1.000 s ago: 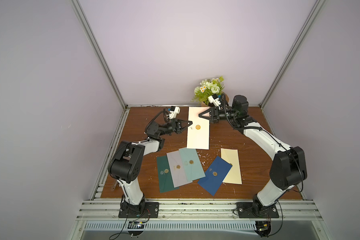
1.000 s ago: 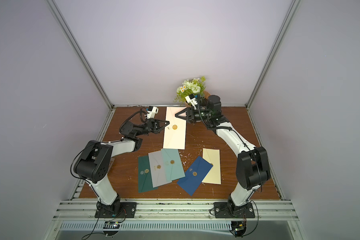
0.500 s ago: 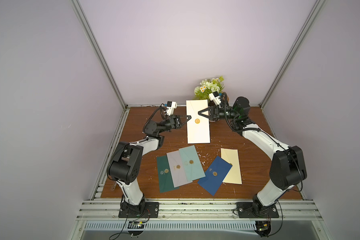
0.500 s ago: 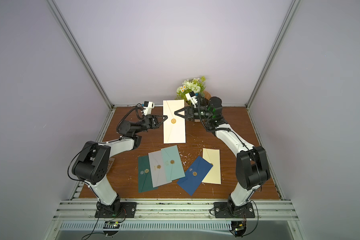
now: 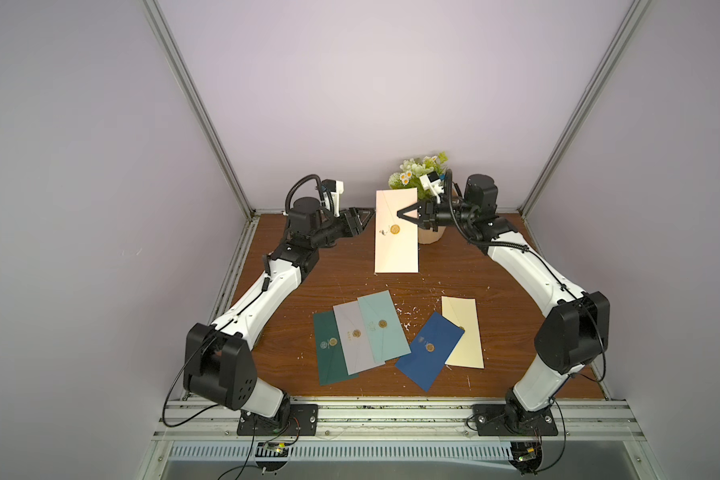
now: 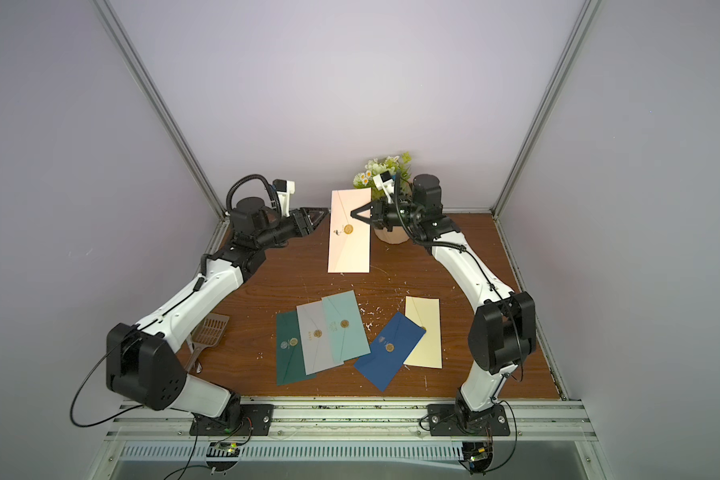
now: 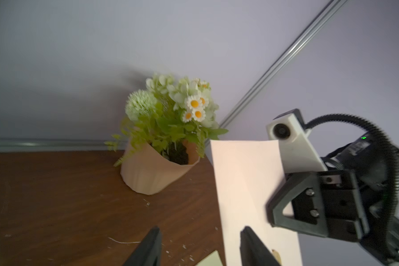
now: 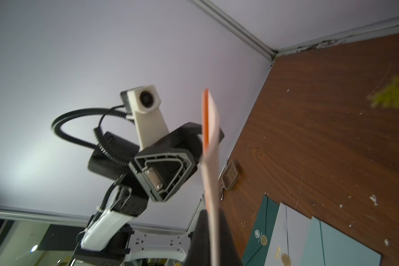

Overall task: Open the envelope
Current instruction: Pick up the envelope from the envelope, then open the envelope flap on the envelope.

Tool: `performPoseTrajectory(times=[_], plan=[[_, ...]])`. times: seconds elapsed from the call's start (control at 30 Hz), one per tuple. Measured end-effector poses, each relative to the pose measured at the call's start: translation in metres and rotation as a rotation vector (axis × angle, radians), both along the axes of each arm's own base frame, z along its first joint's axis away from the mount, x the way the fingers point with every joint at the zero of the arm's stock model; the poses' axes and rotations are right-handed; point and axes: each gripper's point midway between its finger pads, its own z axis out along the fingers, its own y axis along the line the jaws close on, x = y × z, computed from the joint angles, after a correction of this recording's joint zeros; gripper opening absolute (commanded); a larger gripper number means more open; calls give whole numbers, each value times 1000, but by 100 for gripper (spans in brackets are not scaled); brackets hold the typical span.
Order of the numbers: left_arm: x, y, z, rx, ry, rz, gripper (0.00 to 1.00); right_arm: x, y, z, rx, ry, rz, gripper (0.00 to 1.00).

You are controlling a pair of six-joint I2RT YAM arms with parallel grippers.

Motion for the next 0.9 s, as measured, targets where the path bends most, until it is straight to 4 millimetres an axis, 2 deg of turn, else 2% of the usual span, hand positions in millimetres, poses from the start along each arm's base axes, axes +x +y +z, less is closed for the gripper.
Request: performPoseTrajectory(times=[0.1,0.2,0.37,0.47,0.6,0.7,0.9], plan=[[-18,2,4,166,-50,104,67,9,-2,19,-73,-59,-85,0],[-31,-1,-6,301,-68,163,68,8,-3,20,-132,-61,-129,0],[-40,-1,-27,467,-80,227,69,12,-1,-7,-216,-4,-164,0],[-45,-5,-27,525,-109,243,70,15,1,-25,-256,29,-175,0],[-57,-20,-26,564,-146,225,70,19,4,-35,-291,47,-187,0],[-61,-26,-25,573,-157,213,70,19,5,-33,-305,37,-199,0],[-60,-28,-30,587,-153,219,71,14,9,-10,-296,-14,-204,0]])
